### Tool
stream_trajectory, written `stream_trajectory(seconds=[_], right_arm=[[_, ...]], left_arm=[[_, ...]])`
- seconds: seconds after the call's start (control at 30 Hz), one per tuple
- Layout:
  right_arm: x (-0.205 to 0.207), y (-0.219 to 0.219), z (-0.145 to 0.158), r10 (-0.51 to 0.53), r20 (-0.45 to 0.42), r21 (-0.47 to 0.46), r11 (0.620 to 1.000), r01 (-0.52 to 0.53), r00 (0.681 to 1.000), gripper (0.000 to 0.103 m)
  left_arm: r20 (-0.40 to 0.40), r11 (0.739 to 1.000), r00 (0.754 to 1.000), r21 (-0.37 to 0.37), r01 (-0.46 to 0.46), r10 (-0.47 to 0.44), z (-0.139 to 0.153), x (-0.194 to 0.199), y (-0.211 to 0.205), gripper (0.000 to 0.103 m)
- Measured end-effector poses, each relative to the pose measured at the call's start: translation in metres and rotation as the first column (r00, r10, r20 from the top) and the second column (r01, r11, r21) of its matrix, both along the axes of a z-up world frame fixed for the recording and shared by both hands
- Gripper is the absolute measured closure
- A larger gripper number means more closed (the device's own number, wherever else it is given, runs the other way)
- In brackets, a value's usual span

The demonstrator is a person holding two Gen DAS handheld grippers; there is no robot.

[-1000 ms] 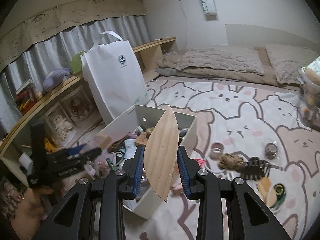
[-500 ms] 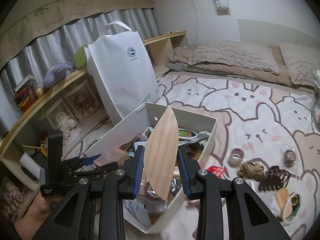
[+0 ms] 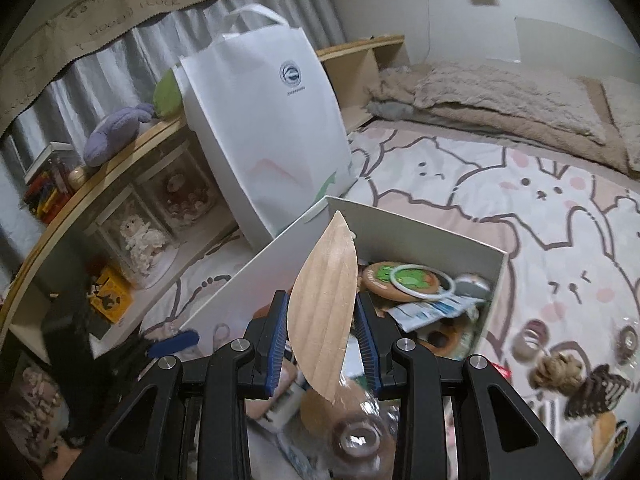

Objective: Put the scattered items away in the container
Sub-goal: 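Lower the board into the box with the left tool while the right tool holds the boat, then lower the boat piece into the box and open the right tool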

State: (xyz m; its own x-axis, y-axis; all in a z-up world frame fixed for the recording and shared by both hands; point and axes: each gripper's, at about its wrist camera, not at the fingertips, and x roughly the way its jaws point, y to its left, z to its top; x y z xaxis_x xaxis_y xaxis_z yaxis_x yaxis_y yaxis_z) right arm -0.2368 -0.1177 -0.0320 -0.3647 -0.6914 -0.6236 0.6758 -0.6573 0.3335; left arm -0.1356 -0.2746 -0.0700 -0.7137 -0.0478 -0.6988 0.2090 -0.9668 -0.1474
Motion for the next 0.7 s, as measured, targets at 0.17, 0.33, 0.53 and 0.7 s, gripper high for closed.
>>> stream_trajectory(seconds=[0.17,0.33,0.53,0.7], right_arm=[[-0.020,-0.031,-0.008,0.020,0.046,0.029,0.999,-0.021,0.999,0.070],[-0.044,-0.061,-0.018,0.055,0.128,0.063,0.996,-0.063,0.990,0.070],[-0.074,-0.085,-0.042,0.054,0.266,0.054,0.996,-0.071,0.962,0.070],[-0.101,-0.103,-0.064,0.015,0.401,0.018,1.000,-0.024,0.916,0.070]], left_arm=[[-0.012,1.000,1.000,0.021,0.000,0.001,0.001,0.004,-0.003,0.017],[-0.017,1.000,1.000,0.024,0.006,-0.005,0.002,0.005,-0.006,0.017],[-0.012,0.999,0.999,0.019,0.031,-0.030,0.003,0.009,-0.004,0.017],[-0.014,0.999,0.999,0.013,0.043,-0.042,0.007,0.014,-0.002,0.017]])
